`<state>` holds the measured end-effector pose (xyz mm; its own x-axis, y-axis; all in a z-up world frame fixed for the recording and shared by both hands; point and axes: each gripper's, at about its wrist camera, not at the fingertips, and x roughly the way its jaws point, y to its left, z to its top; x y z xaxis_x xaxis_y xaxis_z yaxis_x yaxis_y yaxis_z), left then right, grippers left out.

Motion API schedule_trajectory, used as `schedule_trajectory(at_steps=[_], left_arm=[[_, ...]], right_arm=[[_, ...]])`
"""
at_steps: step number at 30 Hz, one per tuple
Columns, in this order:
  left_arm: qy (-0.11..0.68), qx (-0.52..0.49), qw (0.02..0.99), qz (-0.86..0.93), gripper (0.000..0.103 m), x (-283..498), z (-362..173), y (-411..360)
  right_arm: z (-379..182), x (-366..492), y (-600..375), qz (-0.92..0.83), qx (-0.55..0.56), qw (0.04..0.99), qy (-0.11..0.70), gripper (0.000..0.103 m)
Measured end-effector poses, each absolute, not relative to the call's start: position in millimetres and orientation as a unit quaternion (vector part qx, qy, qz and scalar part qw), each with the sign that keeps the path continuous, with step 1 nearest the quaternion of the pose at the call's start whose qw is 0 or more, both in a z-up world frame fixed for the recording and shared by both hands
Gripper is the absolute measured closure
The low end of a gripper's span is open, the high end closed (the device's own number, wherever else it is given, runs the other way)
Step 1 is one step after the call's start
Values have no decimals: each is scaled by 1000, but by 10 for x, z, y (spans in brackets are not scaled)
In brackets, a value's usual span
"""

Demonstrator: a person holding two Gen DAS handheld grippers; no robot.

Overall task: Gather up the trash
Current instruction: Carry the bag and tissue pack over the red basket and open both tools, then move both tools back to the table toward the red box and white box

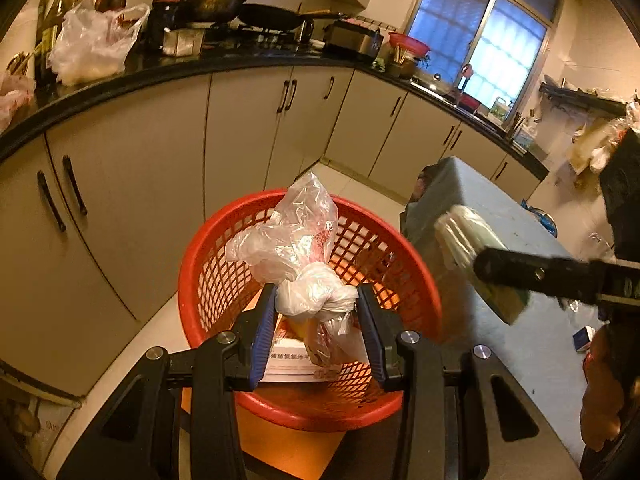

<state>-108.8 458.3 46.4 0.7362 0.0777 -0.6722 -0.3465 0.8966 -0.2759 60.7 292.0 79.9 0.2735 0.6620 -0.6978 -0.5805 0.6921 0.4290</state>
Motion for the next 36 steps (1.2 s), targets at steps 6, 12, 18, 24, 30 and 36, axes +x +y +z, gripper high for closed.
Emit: schedule_trajectory(at_steps=[6, 12, 18, 24, 30, 36], left_arm=[[353, -192, 908, 116, 64, -1115, 371, 4639], [355, -199, 906, 117, 64, -1105, 333, 4640], [358, -199, 905, 117, 64, -1089, 318, 4644], [364, -198, 903, 116, 62, -1050, 296, 4633], [360, -204, 903, 118, 52, -1054, 313, 4634], [354, -212, 903, 117, 52, -1121, 356, 4654]], right_arm=[[625, 721, 3176, 398, 53, 777, 485, 54], [454, 803, 3260, 384, 56, 770, 506, 52], [353, 858, 3272, 378, 61, 764, 519, 50], [336, 855, 3306, 379, 57, 762, 521, 47], [336, 861, 3287, 379, 60, 762, 521, 46], [443, 811, 3214, 387, 68, 765, 510, 46]])
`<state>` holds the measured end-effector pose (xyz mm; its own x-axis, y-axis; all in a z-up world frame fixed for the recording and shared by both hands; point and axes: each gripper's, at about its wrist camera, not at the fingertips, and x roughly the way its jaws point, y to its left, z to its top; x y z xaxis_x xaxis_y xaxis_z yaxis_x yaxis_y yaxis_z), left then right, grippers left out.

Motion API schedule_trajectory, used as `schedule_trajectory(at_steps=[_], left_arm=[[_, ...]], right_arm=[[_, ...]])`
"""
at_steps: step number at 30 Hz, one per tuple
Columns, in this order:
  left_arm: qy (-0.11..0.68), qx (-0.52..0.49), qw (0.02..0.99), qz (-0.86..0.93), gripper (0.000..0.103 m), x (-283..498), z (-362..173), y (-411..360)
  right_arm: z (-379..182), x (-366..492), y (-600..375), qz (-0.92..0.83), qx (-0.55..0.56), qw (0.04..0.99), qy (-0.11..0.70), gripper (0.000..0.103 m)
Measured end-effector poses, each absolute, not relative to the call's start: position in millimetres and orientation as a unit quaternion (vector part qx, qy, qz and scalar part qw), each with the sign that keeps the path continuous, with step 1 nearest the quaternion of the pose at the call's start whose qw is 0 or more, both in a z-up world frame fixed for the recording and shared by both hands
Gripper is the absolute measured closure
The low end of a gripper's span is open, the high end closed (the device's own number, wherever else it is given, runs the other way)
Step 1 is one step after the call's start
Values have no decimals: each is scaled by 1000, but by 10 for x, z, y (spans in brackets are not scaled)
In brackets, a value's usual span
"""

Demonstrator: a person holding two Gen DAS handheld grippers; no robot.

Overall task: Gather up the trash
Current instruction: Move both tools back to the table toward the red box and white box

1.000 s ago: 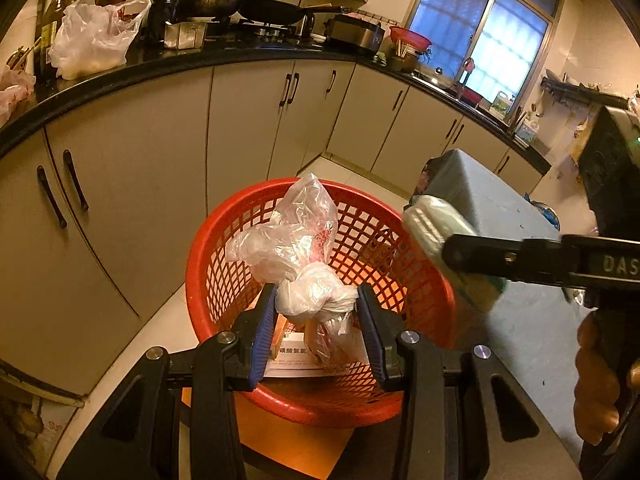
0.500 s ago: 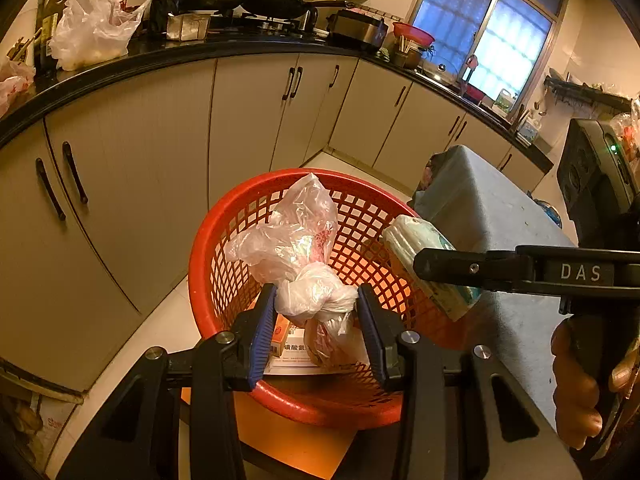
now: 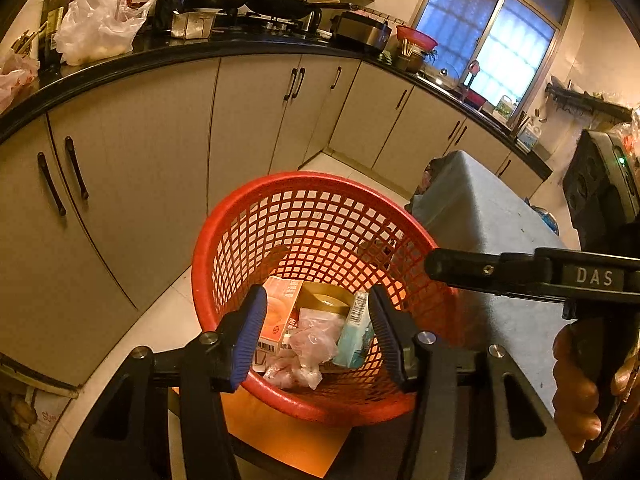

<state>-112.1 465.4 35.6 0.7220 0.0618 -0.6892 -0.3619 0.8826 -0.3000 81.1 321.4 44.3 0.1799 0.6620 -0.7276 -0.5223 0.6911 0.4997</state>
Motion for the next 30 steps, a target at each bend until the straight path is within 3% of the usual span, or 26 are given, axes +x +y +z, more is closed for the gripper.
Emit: schedule_trajectory(at_steps=[10, 16, 30], left_arm=[[341, -199, 912, 116, 51, -1232, 504, 4493], [336, -179, 916, 125, 45, -1268, 577, 4282], [336, -111, 931, 91, 41, -1169, 747, 3442]], right_arm=[[628, 671, 2856, 387, 93, 777, 488, 46], [662, 560, 2520, 373, 99, 790, 477, 46], [621, 235, 1650, 340, 120, 812, 458, 45]])
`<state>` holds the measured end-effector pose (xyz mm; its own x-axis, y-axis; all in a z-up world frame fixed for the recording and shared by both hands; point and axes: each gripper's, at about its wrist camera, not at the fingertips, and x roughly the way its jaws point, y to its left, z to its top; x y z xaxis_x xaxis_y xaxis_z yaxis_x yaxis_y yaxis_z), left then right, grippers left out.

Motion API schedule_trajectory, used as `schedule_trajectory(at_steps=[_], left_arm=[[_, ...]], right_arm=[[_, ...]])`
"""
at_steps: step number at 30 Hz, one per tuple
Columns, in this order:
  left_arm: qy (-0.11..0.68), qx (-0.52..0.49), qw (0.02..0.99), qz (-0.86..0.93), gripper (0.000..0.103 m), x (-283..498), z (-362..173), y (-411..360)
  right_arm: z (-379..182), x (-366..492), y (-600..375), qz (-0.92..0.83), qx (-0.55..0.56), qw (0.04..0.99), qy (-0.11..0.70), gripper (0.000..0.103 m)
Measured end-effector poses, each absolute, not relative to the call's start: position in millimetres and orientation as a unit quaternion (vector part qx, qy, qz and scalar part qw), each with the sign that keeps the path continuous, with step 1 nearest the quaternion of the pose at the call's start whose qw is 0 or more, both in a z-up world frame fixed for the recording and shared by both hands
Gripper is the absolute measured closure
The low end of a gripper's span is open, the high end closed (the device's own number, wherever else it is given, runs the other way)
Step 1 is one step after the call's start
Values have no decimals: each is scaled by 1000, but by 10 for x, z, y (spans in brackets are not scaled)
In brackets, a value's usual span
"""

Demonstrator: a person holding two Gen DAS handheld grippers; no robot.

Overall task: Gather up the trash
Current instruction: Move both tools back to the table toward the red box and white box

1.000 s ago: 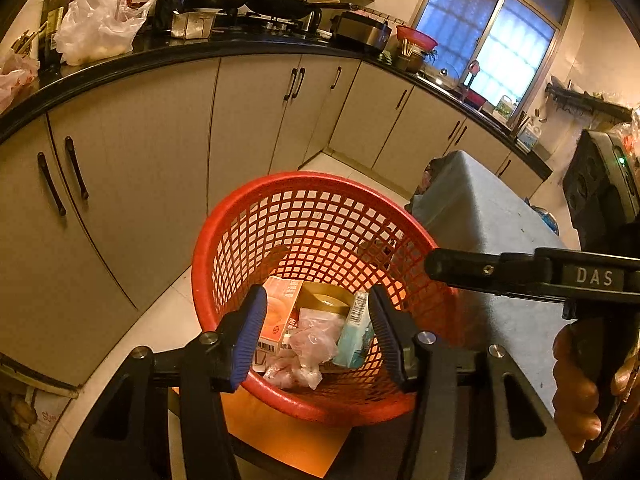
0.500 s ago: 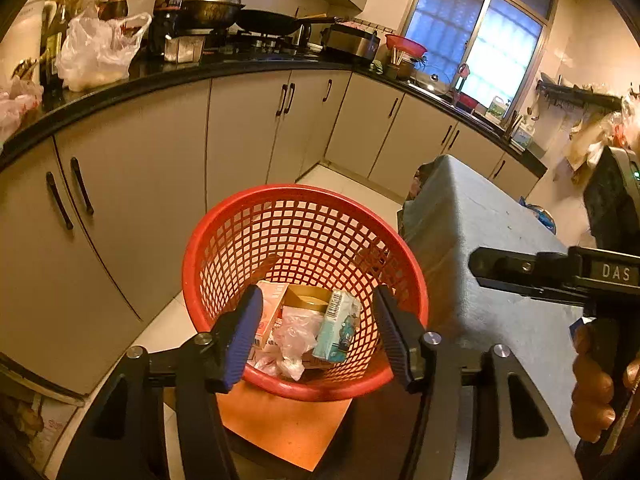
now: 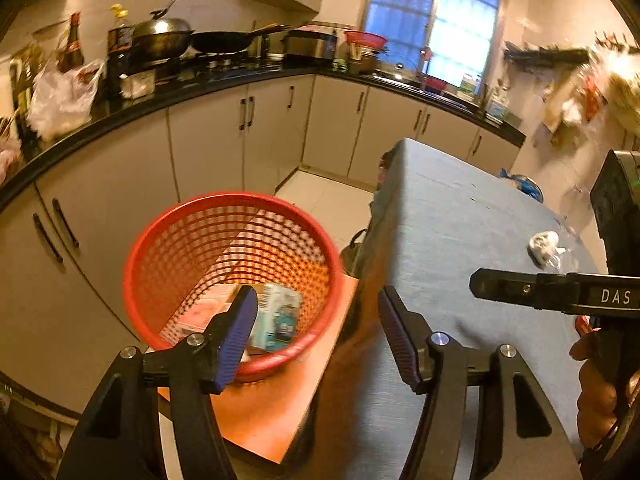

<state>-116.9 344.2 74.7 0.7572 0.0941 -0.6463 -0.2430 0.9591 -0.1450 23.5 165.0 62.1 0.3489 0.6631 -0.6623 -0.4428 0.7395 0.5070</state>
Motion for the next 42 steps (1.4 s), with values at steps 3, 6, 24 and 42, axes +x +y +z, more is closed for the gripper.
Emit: schedule_trajectory(at_steps=[3, 6, 24, 42], left_arm=[[341, -94, 932, 80, 41, -1126, 755, 3215], [344, -81, 933, 67, 41, -1072, 766, 3009], [379, -11, 925, -12, 40, -820, 690, 1949], [407, 39, 905, -119, 38, -516, 561, 998]], right_arm=[[639, 174, 1404, 326, 130, 822, 449, 45], [637, 120, 1117, 311, 147, 828, 442, 44], [609, -222, -131, 258, 202, 850, 412, 43], [82, -153, -2433, 46, 326, 847, 417, 31]])
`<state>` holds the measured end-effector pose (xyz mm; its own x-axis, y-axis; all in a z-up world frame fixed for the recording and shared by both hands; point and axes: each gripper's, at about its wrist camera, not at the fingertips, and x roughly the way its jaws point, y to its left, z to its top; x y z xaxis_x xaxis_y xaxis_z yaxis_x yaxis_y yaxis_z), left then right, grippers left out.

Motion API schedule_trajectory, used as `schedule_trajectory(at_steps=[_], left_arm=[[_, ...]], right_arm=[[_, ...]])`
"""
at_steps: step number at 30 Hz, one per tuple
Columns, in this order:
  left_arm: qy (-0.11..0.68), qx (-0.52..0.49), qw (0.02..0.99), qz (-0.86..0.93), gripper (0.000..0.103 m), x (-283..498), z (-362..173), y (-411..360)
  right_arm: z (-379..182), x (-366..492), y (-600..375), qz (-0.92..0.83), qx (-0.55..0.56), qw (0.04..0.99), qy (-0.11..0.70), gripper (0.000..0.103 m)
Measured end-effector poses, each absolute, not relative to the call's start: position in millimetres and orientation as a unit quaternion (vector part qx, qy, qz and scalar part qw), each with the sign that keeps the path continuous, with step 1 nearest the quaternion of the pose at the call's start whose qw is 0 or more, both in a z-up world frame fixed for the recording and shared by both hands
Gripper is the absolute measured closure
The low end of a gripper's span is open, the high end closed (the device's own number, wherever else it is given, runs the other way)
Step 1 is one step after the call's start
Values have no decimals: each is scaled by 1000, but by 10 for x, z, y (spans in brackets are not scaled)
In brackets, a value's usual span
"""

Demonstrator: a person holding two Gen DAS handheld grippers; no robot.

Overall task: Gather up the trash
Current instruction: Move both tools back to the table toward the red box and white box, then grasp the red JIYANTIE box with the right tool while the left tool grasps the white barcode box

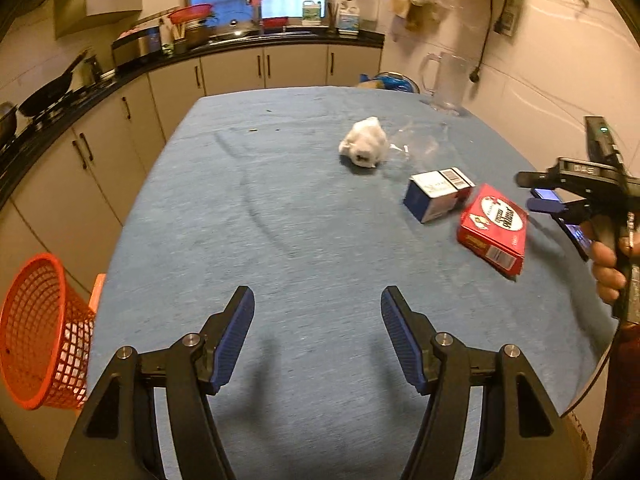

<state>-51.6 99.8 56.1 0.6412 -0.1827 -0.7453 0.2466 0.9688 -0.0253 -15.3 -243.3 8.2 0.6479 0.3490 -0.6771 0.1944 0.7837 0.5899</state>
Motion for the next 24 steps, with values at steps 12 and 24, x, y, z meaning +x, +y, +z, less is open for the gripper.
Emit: schedule_trajectory(at_steps=[12, 24], left_arm=[[410, 29, 905, -111, 38, -364, 569, 1127], [414, 34, 900, -131, 37, -359, 537, 1093]], right_arm=[[305, -752, -1368, 289, 176, 818, 465, 31], [412, -89, -1349, 250, 73, 862, 434, 24]])
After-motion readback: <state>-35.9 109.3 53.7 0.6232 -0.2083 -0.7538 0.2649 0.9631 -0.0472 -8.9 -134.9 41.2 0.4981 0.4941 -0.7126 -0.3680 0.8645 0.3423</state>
